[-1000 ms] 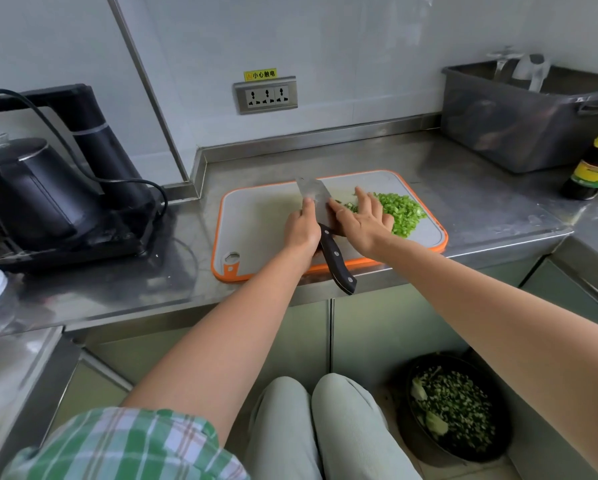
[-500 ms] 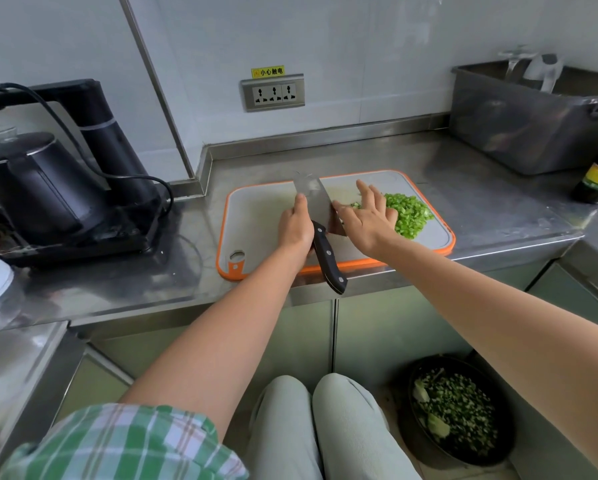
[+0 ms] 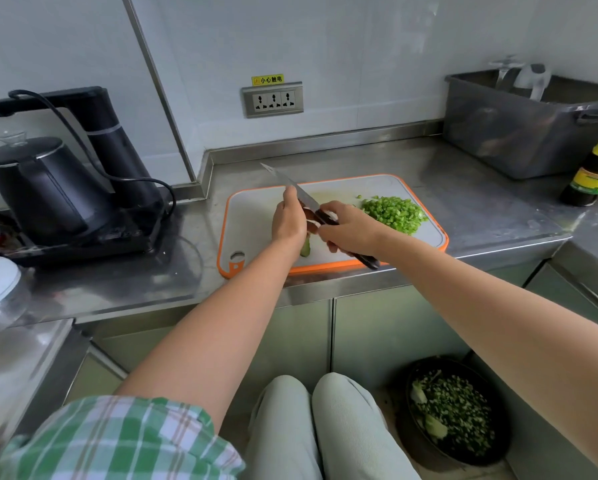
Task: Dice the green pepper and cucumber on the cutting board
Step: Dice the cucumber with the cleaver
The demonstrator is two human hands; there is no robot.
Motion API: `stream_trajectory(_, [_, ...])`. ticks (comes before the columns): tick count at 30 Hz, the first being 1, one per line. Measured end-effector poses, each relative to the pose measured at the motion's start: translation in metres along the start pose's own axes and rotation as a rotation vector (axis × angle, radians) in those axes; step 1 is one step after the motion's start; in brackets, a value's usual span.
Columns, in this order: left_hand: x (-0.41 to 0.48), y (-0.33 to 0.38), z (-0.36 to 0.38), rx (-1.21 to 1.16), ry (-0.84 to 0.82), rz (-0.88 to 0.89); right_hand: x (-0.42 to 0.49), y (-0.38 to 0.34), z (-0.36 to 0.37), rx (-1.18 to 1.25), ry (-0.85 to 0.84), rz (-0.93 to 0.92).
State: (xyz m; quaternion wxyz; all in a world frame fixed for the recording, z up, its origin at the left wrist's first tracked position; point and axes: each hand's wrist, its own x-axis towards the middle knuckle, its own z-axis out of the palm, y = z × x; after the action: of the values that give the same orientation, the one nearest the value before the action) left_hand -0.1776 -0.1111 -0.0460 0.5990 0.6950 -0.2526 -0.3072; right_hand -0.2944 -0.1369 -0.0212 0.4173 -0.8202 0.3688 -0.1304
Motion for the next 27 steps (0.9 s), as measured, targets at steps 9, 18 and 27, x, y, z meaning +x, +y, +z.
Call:
stream_trajectory(9, [0.008, -0.025, -0.031, 0.689, 0.076, 0.128, -0.003, 0.004, 0.002, 0.210, 0.191, 0.204])
stream_trajectory(18, [0.018, -0.032, -0.017, 0.750, -0.002, 0.104, 0.002, 0.011, 0.005, 0.078, 0.101, 0.304])
stream_trajectory(27, [0.019, -0.029, -0.019, 0.540, 0.026, -0.031, 0.018, 0.014, -0.002, -0.291, 0.098, 0.286])
